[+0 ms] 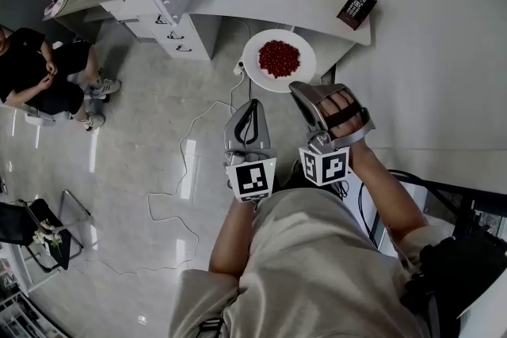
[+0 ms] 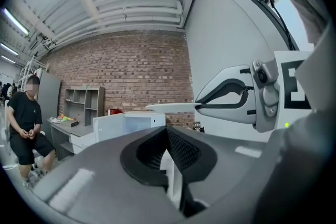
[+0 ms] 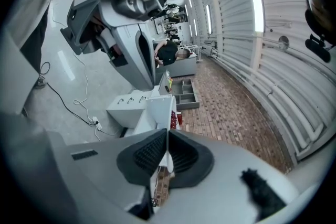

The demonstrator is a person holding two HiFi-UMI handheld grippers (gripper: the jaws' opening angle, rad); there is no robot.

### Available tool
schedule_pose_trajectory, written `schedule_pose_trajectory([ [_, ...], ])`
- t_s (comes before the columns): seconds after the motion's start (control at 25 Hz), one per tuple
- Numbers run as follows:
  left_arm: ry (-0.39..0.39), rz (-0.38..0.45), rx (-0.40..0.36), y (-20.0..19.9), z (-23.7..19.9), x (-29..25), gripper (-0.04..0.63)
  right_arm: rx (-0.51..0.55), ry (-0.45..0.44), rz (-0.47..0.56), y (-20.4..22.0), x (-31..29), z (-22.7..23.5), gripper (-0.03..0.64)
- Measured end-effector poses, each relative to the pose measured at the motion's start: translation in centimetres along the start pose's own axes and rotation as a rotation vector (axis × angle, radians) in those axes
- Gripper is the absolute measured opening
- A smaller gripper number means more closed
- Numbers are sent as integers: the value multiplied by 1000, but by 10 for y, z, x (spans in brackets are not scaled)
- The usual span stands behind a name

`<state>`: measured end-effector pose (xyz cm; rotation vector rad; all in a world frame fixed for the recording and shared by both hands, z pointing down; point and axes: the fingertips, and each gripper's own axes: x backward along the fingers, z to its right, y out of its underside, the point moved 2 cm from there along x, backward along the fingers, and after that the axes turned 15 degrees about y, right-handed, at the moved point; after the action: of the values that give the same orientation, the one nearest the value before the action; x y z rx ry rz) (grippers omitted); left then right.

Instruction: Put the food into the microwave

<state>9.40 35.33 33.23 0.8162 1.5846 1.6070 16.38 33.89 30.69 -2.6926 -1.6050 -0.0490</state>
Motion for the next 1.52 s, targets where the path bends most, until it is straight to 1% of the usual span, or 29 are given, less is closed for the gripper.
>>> schedule_pose_trajectory([
  [0.12, 3, -2, -6, -1, -13, 6, 6, 5, -8, -8, -6, -9, -2, 18],
  [0.24, -11, -10, -1, 0, -31, 9, 6, 14, -19, -4, -11, -20, -3, 18],
  [0.32, -13, -9, -14, 0, -38, 5, 6, 13, -21, 3, -11, -29, -5, 19],
  [0.48, -15, -18, -5, 1, -42, -12, 6, 1, -10, -5, -5, -44, -6, 19],
  [0.56, -19, -11, -21, -1, -50, -23, 6, -4, 4, 2, -1, -59, -4, 18],
  [0.64, -39, -15, -8, -2, -67, -42, 6, -10, 7, 17, 7, -86, -4, 18],
  [0.8, -48, -35, -40, 1, -93, -85, 6, -27, 3, 33, 32, -133, -11, 18],
  [1.0, -72, -76, -15, 19, -112, -132, 6, -45, -28, 36, 66, -174, -34, 19],
  [1.16, -95, -116, -1, 30, -119, -149, 6, -76, -54, 71, 74, -189, -43, 18],
  [1.32, -115, -135, 5, 34, -132, -163, 6, -65, -45, 91, 81, -208, -42, 19],
  [1.48, -127, -156, 26, 35, -147, -167, 6, -82, -41, 92, 75, -226, -36, 18],
  [1.52, -124, -154, 21, 34, -151, -168, 6, -82, -42, 93, 73, -231, -36, 18],
])
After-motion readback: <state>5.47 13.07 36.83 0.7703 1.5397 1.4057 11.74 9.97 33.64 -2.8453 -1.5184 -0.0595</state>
